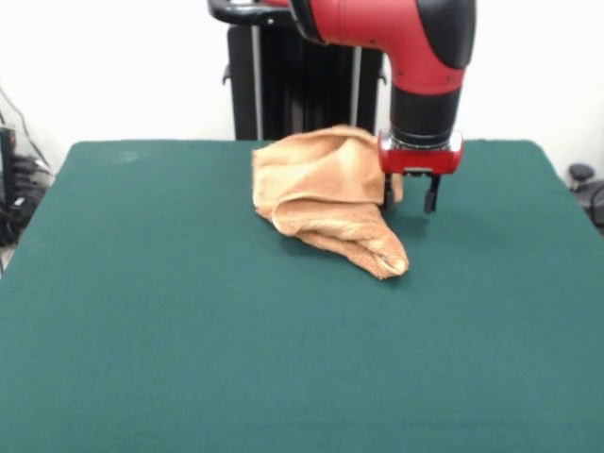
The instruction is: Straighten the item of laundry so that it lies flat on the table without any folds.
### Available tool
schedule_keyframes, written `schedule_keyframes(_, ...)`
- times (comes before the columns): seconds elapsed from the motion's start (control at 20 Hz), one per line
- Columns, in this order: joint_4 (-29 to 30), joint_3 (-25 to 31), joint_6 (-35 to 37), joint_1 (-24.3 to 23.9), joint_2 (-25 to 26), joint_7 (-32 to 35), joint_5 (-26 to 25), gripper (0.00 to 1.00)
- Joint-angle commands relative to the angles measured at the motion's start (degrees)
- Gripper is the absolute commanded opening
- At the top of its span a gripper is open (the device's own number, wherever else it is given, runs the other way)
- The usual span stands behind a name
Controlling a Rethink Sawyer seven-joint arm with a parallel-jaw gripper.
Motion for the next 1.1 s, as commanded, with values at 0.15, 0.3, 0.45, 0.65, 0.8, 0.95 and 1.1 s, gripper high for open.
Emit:
schedule_keyframes(0.15, -2.56, 4.2, -0.22, 0.18, -0.09, 11.93, 1.38, 1.0)
schedule_keyframes(0.3, -2.41, 4.28, 0.62, 0.11, -0.75, 11.78, 1.42, 1.0)
schedule_keyframes(0.45, -2.68, 4.31, 1.21, -0.09, -0.97, 11.5, 1.43, 1.0)
schedule_keyframes(0.65, -3.31, 3.74, 2.39, -0.07, -1.42, 10.79, 1.3, 1.0)
schedule_keyframes(0.8, -2.39, 3.21, 4.07, -0.76, -3.31, 9.96, 0.65, 1.0)
schedule_keyframes(0.95, -2.57, 2.67, 4.78, -1.75, -3.72, 8.63, -0.27, 1.0)
schedule_keyframes(1.1, -3.65, 3.47, 4.49, -3.91, -2.33, 6.78, -1.5, 1.0)
